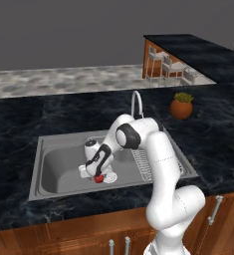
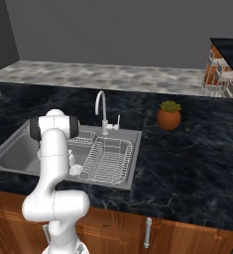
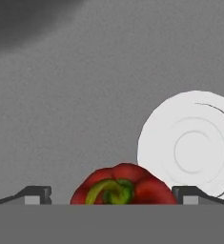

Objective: Turn on the sink faucet. Then move the bell pepper from the counter to the sink. Turn off the sink. Move the vegetable from the sink to the pot next to the stove. Finally move the pot to the front center burner.

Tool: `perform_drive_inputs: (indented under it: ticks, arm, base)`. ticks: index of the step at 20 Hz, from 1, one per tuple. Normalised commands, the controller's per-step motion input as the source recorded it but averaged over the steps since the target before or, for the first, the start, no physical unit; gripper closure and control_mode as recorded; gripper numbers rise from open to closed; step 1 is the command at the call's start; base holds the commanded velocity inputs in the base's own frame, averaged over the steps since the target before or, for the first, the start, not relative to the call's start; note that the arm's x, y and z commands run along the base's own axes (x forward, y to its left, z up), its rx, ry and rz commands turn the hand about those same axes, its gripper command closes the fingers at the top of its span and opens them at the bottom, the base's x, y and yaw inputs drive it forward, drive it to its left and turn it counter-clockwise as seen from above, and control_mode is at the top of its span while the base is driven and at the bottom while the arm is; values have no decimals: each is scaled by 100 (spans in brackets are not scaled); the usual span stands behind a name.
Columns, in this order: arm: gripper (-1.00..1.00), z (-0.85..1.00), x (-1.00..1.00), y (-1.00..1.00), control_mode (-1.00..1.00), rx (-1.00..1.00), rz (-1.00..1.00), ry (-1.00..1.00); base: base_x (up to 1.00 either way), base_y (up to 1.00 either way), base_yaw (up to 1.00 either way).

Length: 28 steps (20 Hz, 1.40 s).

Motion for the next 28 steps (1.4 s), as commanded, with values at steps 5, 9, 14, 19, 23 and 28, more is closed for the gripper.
perform_drive_inputs:
  ticks: [5, 9, 14, 19, 23, 28]
  arm:
    - [-100, -18, 0, -11, -100, 0, 0, 0]
    - [-100, -22, -6, -9, -100, 0, 0, 0]
    - [-100, -18, -18, -12, -100, 3, 0, 0]
    - [100, -24, -25, -8, -100, 2, 0, 0]
    - [100, -25, -17, 0, -100, 0, 0, 0]
    - [100, -1, -6, -8, -100, 3, 0, 0]
  base:
    - [0, 0, 0]
    - [0, 0, 0]
    - [0, 0, 0]
    - [0, 0, 0]
    - [0, 0, 0]
    - [0, 0, 0]
